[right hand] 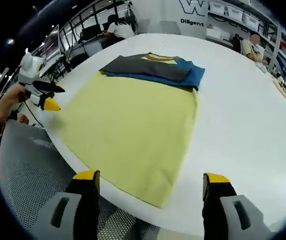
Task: Fold the garment on the visible template until the final outline fits inside the template.
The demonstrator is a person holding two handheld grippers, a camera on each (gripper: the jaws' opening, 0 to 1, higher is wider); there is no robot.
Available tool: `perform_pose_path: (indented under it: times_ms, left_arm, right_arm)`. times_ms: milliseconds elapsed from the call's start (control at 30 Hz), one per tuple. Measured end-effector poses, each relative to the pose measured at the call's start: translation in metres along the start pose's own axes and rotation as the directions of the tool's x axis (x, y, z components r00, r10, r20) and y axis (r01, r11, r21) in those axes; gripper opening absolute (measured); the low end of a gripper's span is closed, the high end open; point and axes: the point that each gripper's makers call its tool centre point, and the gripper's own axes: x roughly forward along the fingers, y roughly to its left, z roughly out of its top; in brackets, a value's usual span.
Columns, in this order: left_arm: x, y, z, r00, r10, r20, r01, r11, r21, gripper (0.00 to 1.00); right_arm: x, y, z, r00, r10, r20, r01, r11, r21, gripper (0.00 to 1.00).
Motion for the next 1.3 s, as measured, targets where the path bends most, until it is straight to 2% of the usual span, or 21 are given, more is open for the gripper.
perform_pose_path:
  times_ms: [100,233,433,567,700,800,1033,1267,1300]
  left_arm:
    - [-0.001,0.0,-0.013,1.0,0.004,-0.016,-0.004,1.0,-0.024,0.77]
    - [-0.002,-0.003,-0.022,0.999,-0.012,-0.034,0.01,0.999,-0.039,0.63]
    - [-0.005,-0.012,-0.034,0.998,-0.023,-0.057,0.019,0.998,-0.06,0.53]
    - [-0.007,-0.013,-0.044,0.997,-0.012,-0.08,0.005,0.996,-0.088,0.49]
    - [-0.005,-0.015,-0.052,0.993,-0.023,-0.112,0.012,0.995,-0.095,0.42]
    - [-0.005,-0.016,-0.052,0.995,-0.02,-0.098,0.01,0.995,-0.102,0.36]
    - [-0.006,-0.02,-0.055,0.993,-0.031,-0.11,0.019,0.994,-0.108,0.28]
    - [-0.006,-0.018,-0.058,0.993,-0.007,-0.118,-0.003,0.996,-0.086,0.19]
    - [-0.006,-0.014,-0.061,0.991,0.023,-0.135,-0.033,0.997,-0.071,0.15]
  right_arm:
    - [0.0,0.0,-0.004,1.0,0.0,-0.011,0.0,1.0,0.002,0.77]
    - [0.001,0.0,-0.012,0.999,-0.008,-0.04,0.009,1.0,0.008,0.7]
    - [0.002,-0.002,-0.018,0.997,-0.023,-0.067,0.023,1.0,0.0,0.61]
    - [0.004,-0.002,-0.022,0.996,-0.022,-0.086,0.024,0.999,0.022,0.59]
    - [0.006,-0.001,-0.034,0.99,-0.013,-0.139,0.024,0.997,0.079,0.46]
    - [0.005,-0.003,-0.036,0.989,-0.021,-0.148,0.031,0.997,0.07,0.39]
    - [0.005,-0.007,-0.036,0.988,-0.041,-0.147,0.053,0.995,0.082,0.33]
    - [0.003,-0.01,-0.038,0.985,-0.063,-0.158,0.08,0.992,0.102,0.22]
    - [0.003,-0.012,-0.039,0.984,-0.069,-0.163,0.088,0.99,0.111,0.21]
